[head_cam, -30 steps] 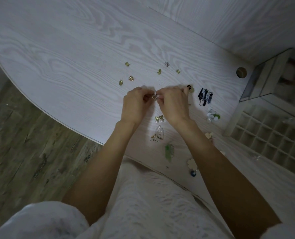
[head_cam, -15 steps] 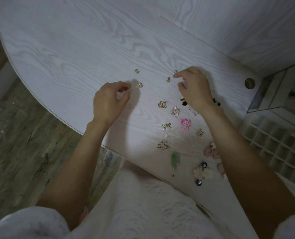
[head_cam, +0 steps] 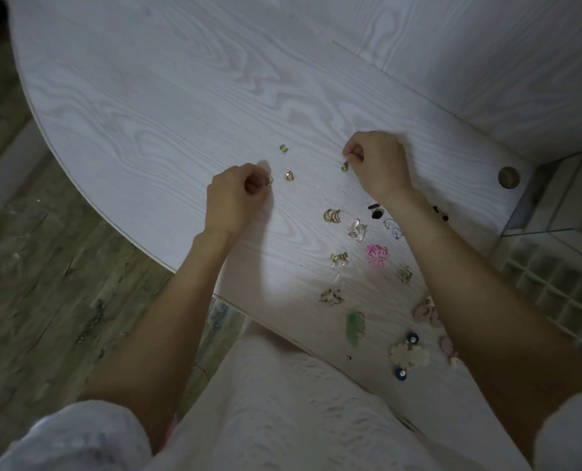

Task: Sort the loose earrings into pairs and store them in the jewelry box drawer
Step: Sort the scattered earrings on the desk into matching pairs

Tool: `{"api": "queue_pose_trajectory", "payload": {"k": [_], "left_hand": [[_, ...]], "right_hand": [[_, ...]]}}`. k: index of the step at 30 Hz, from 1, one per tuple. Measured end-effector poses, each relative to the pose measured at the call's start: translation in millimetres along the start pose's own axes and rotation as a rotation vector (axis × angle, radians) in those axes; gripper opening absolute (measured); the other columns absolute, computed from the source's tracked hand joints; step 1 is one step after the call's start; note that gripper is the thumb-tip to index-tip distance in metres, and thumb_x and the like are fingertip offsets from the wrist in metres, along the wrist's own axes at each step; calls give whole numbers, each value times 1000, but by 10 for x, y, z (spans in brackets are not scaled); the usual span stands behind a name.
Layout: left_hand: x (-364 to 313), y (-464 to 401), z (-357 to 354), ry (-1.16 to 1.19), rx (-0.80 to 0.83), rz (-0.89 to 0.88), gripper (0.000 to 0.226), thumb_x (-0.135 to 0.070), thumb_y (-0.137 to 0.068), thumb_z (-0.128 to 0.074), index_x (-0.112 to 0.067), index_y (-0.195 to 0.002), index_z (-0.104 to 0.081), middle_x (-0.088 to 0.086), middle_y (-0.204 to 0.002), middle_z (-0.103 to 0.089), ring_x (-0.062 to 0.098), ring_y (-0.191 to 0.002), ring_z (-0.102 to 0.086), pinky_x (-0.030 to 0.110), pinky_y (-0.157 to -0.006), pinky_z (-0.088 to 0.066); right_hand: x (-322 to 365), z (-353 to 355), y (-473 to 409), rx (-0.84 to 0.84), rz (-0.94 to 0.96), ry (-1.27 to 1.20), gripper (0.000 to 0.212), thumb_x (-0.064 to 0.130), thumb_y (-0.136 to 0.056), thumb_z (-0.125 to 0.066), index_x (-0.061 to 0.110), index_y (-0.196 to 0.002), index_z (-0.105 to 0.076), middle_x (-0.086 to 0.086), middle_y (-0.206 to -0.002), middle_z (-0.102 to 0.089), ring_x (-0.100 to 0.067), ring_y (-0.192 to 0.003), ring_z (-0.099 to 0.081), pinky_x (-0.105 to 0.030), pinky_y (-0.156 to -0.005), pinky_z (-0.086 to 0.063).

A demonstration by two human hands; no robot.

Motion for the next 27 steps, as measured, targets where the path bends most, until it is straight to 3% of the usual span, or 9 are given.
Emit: {"api": "queue_pose_trajectory", "payload": {"k": [5, 9, 14, 18, 22, 27], "left_hand": [[-57, -8, -21, -52, 1, -25, 18, -25, -76, -68, -18, -92, -68, -1, -88, -67, 12, -81, -60, 26, -78, -48], [-79, -45, -32, -63, -9, -39, 15, -19, -82, -62, -16, -94, -69, 1, -91, -68, 14, -83, -62, 28, -81, -50], [-64, -40, -42, -90, -2, -56, 15, -13, -82, -62, -17, -94, -70, 1, -91, -64, 8, -78, -54, 17, -74, -39], [-88, -13, -24, -50, 21, -44, 16, -14, -80, -63, -16, -95, -69, 3, -93, -66, 15, -85, -60, 26, -81, -47], [-127, -69, 29, -94, 37, -68, 22, -20, -81, -62, -18, -103, -67, 1, -100, -67, 17, -93, -59, 28, -85, -43], [-286, -174, -96, -266, 65, -238, 19, -29, -85, -60, -21, -101, -67, 2, -99, -66, 24, -92, -53, 29, -72, -38]], "right_hand": [[-14, -17, 73, -11, 56, -13, 16, -6, -84, -54, 3, -91, -66, -15, -94, -65, -25, -84, -61, -39, -78, -52], [-52, 14, 134, -23, 54, -33, 13, -4, -84, -57, 5, -88, -65, -13, -92, -64, -24, -84, -61, -38, -77, -52], [-80, 35, 248, -33, 31, -52, 11, -2, -86, -56, 6, -89, -63, -11, -91, -65, -20, -82, -61, -36, -77, -54], [-92, -5, 369, -48, 9, -134, 15, -3, -85, -58, 8, -92, -66, -8, -91, -68, -13, -79, -60, -25, -75, -52], [-57, -49, 494, -46, 10, -221, 23, -8, -83, -56, 7, -95, -70, -10, -95, -69, -16, -84, -64, -25, -78, -53], [-131, 74, 597, -133, -75, -208, 20, -4, -84, -57, 8, -93, -69, -2, -90, -63, -9, -77, -57, -7, -69, -43]]}}
Point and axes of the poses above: each hand's wrist, its own y-axis away from the middle knuckle, its own z-axis out of the back of the hand, x = y × z, the point moved 4 cm from there along -y, towards the middle knuckle
